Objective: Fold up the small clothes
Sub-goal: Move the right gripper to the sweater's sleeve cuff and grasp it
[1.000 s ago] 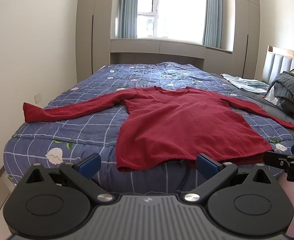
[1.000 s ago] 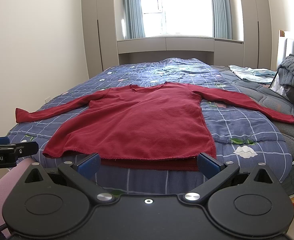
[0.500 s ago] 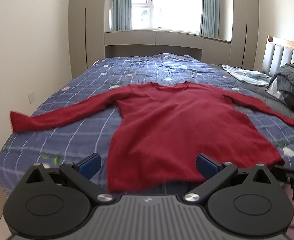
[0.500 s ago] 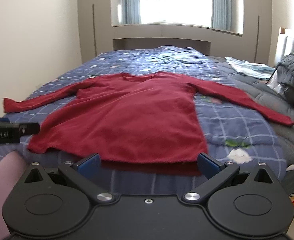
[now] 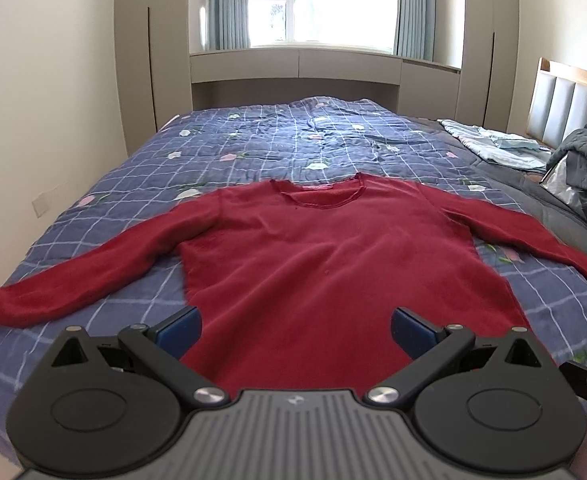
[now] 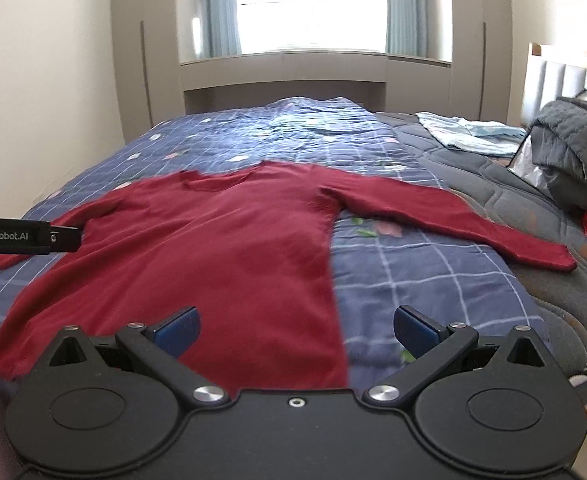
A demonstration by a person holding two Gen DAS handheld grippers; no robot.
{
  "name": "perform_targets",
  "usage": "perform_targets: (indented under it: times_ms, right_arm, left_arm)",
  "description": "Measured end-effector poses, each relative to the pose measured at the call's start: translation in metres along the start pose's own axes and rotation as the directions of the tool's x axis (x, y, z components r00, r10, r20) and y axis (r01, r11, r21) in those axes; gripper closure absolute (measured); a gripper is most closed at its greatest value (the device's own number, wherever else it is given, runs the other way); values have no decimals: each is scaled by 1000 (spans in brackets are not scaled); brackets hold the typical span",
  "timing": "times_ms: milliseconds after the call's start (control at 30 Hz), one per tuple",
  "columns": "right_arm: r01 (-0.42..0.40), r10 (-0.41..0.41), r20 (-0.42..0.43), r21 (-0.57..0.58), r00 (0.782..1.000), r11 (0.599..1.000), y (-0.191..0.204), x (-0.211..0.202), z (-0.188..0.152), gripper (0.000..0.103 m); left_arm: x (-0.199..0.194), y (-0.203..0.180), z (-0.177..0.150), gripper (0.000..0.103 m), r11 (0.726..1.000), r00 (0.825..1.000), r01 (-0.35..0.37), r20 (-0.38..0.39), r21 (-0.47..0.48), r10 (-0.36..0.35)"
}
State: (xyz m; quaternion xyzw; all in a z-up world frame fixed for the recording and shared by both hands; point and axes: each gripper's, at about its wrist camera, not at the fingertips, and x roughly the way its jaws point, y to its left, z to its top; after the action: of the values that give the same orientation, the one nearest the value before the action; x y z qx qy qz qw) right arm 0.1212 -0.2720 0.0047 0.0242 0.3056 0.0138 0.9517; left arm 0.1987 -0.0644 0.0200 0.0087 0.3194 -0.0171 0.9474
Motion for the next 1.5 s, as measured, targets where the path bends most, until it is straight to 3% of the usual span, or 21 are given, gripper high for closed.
perform_targets:
  times_ms: [233, 367, 533, 733, 1000, 1100, 1200, 1300, 1500]
  right_arm:
    - [4, -10, 71, 84, 997, 996, -57, 40, 13, 0]
    - [63, -80, 101, 161, 992, 985, -110, 63, 20, 0]
    - [114, -137, 61, 282, 989, 953, -180, 96, 26, 0]
    - [179, -194, 9, 354, 981, 918, -225, 120, 29, 0]
    - [234, -259, -23, 513, 966, 826, -285, 139, 22, 1]
    - [265, -293, -45, 569, 955, 778, -307, 149, 23, 6]
    - [211, -265, -23, 670, 964, 712, -331, 157, 20, 13]
    - [204, -295, 1, 722, 955, 661, -345, 162, 16, 21]
    - [262, -369, -35, 766, 929, 587, -352, 165, 16, 50]
  left_arm:
    - [53, -44, 28, 0, 1000, 1000, -17, -26, 4, 17]
    - [80, -73, 36, 0, 999, 999, -18, -49, 28, 19]
    - [113, -99, 42, 0, 999, 998, -4, -62, 50, 7]
    - [147, -122, 44, 0, 997, 998, 28, -60, 67, -24]
    - [171, -136, 34, 0, 995, 994, 74, -83, 63, -68]
    - [172, -135, 32, 0, 995, 992, 84, -97, 55, -78]
    - [171, -135, 32, 0, 995, 992, 89, -98, 52, -83]
    - [171, -133, 36, 0, 996, 992, 73, -110, 50, -68]
    - [159, -118, 48, 0, 998, 993, 65, -104, 25, -62]
